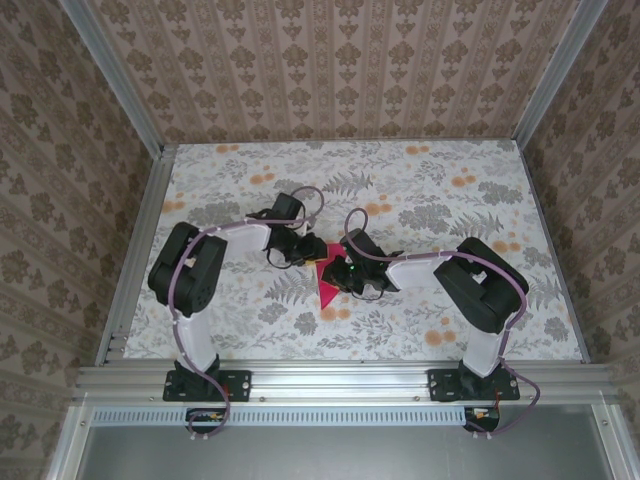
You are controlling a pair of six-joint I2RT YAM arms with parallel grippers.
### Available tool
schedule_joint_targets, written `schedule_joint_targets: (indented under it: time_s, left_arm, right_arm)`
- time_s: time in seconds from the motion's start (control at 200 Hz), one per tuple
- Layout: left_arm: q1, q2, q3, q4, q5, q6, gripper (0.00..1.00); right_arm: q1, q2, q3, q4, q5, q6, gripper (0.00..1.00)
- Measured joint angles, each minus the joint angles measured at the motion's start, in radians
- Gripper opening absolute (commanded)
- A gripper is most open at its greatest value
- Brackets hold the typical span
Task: Fold a paper plane with a square sheet of paper (pick it up from the middle)
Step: Third fold the triangle at the center of the table.
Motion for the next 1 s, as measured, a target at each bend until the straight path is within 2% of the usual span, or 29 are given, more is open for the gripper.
schedule_joint_targets:
  time_s: [0.105, 0.22, 0.32, 0.42, 0.57, 0.69, 1.0]
  left_arm:
    - [0.047, -0.072, -0.034, 0.003, -0.016, -0.018, 0.33]
    - [0.112, -0.14, -0.085, 0.01, -0.022, -0.033, 0.34]
    - [0.16, -0.166, -0.126, 0.009, -0.026, -0.037, 0.34]
    - [0.172, -0.179, -0.156, 0.008, -0.027, -0.037, 0.34]
    - [0.159, -0.201, -0.185, 0.004, -0.021, -0.036, 0.31]
    - [0.134, -0.225, -0.198, -0.003, -0.017, -0.036, 0.27]
    - [-0.037, -0.282, -0.261, 0.013, 0.012, -0.07, 0.13]
  right_arm:
    - [0.0, 0.0, 0.005, 0.006, -0.006, 0.0, 0.37]
    - [0.0, 0.0, 0.01, 0.007, -0.011, 0.0, 0.41]
    - [0.0, 0.0, 0.011, 0.006, -0.012, 0.0, 0.39]
    - [0.0, 0.0, 0.011, -0.002, -0.007, -0.005, 0.28]
    - [0.0, 0.0, 0.011, -0.03, 0.01, -0.021, 0.13]
    - [0.0, 0.0, 0.011, -0.044, 0.02, -0.023, 0.07]
    - [-0.001, 0.0, 0.011, -0.045, 0.022, -0.022, 0.01]
